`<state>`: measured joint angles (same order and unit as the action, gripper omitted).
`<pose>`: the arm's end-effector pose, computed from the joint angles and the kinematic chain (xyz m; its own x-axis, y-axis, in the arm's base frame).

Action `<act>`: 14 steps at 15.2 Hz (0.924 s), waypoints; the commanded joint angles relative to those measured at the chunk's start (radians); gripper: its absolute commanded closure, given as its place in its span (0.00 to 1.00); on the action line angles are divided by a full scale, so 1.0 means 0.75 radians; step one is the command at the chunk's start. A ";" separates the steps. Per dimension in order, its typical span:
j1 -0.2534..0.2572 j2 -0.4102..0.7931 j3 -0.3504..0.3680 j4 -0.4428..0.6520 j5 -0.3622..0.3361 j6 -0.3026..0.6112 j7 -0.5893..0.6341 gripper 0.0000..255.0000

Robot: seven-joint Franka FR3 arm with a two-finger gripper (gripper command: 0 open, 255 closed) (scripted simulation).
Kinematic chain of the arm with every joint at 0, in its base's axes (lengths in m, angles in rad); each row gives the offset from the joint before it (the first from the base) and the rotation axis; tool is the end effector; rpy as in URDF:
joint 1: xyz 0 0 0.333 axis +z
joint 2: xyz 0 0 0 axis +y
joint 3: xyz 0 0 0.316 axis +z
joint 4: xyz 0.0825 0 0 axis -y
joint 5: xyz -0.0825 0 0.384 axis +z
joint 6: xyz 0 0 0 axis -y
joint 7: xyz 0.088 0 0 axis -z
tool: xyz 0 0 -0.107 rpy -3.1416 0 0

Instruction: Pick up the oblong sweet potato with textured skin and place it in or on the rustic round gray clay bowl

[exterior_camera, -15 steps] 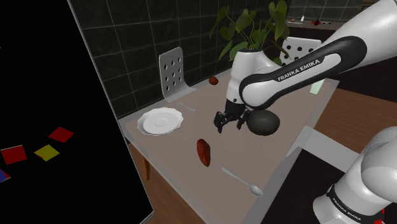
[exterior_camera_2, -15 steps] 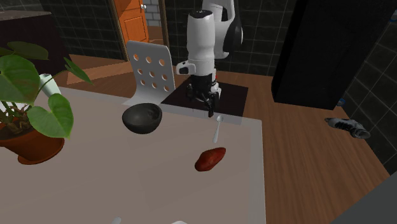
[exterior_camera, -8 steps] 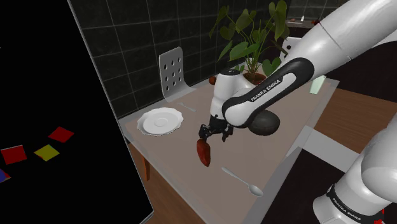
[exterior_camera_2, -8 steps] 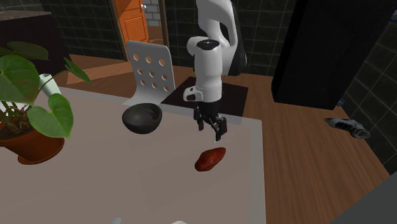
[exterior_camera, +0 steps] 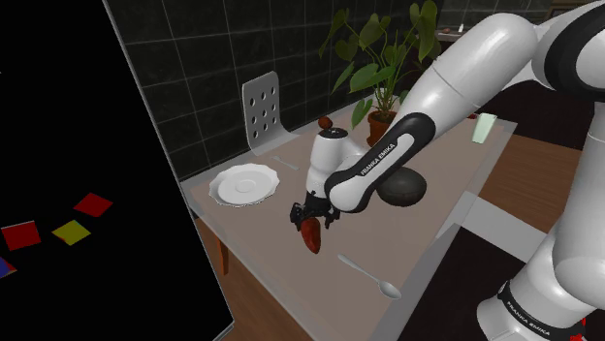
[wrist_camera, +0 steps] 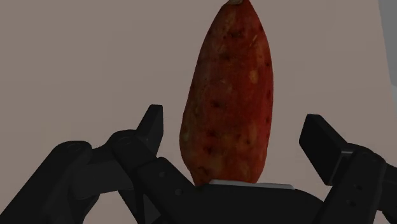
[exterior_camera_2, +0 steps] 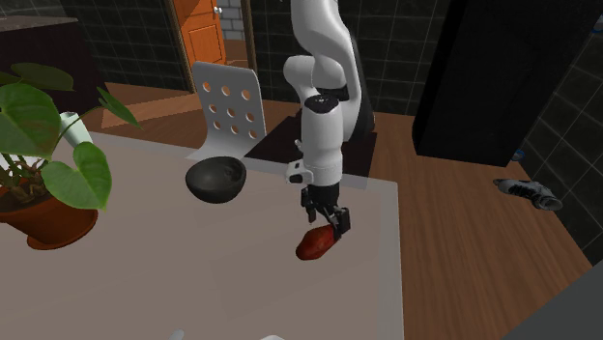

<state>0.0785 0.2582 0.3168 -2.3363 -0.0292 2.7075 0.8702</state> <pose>0.4892 0.2074 0.2429 0.8928 -0.4493 0.0326 -0.4412 -0.8867 -0.1380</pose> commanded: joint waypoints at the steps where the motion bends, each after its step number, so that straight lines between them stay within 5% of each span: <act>1: 0.010 0.039 -0.012 0.009 -0.022 0.030 0.016 0.00; 11: 0.026 0.087 -0.030 0.019 -0.047 0.067 0.034 0.00; 12: 0.026 0.087 -0.030 0.019 -0.047 0.067 0.034 1.00; 14: 0.026 0.087 -0.030 0.019 -0.047 0.067 0.034 1.00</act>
<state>0.0984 0.3238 0.2947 -2.3223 -0.0645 2.7575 0.8956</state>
